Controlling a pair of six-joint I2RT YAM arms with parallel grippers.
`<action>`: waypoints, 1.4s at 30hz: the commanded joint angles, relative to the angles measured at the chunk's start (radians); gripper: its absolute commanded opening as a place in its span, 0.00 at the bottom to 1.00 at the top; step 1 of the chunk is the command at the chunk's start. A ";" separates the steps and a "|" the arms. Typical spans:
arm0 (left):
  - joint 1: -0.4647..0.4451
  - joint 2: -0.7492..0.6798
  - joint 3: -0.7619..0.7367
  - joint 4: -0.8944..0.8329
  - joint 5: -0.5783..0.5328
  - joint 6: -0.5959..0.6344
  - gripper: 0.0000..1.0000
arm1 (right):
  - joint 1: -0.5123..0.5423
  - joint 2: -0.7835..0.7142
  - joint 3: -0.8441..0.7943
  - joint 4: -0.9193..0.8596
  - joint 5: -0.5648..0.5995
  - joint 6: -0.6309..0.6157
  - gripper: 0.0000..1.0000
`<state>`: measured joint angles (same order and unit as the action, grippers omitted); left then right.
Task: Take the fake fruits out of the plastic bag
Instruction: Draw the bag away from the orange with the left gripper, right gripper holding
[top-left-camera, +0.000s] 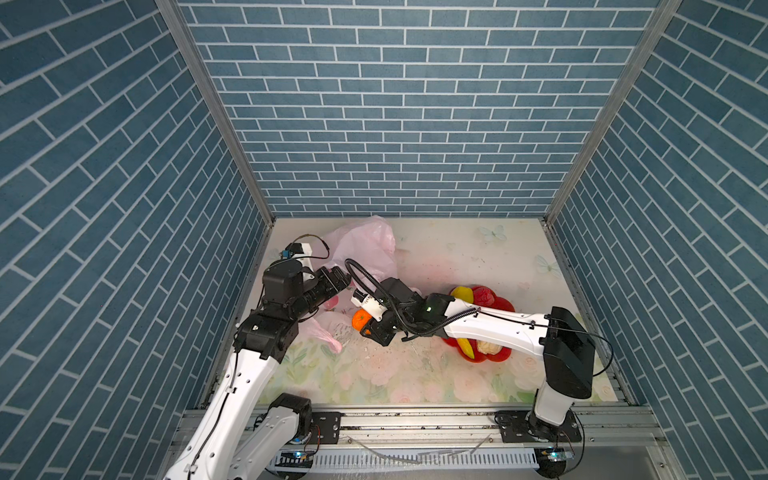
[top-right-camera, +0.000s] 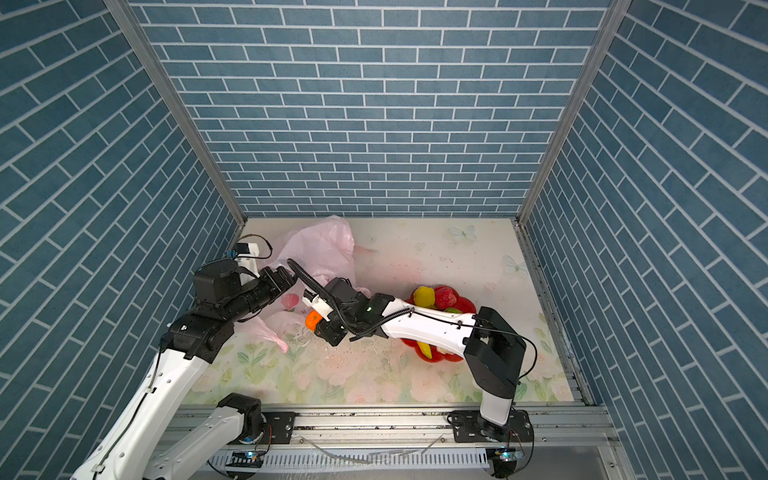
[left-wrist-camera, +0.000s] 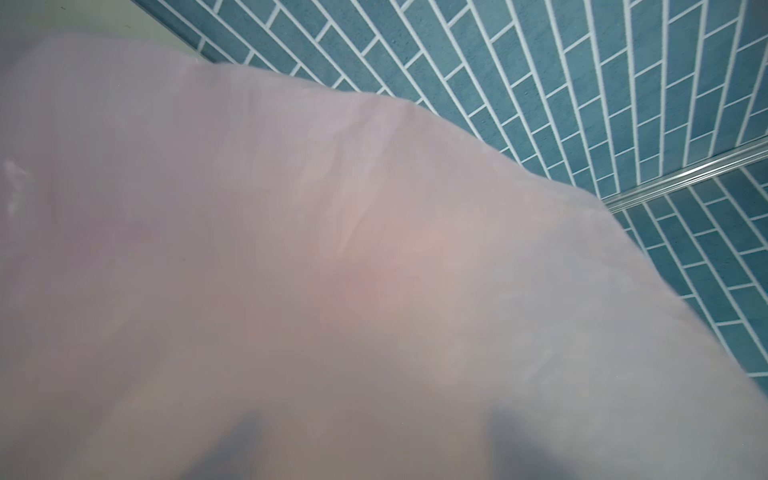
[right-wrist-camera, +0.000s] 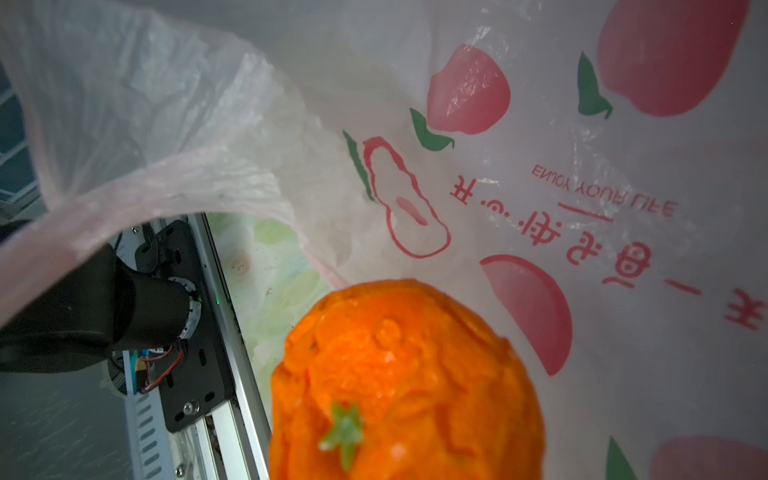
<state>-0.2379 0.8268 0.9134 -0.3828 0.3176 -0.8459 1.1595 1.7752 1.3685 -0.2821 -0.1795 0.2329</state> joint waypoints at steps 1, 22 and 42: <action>0.003 -0.055 -0.013 0.017 0.012 -0.023 0.85 | -0.003 0.016 0.057 0.086 0.019 0.114 0.12; 0.002 -0.156 -0.156 0.106 0.045 -0.125 0.88 | -0.027 0.053 0.096 0.284 -0.082 0.435 0.11; -0.003 -0.344 -0.195 -0.048 0.059 -0.296 0.99 | -0.144 0.060 0.198 -0.004 -0.233 0.238 0.09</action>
<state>-0.2390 0.4408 0.7139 -0.5209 0.3927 -1.1336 1.0065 1.8458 1.5307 -0.2276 -0.3584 0.5186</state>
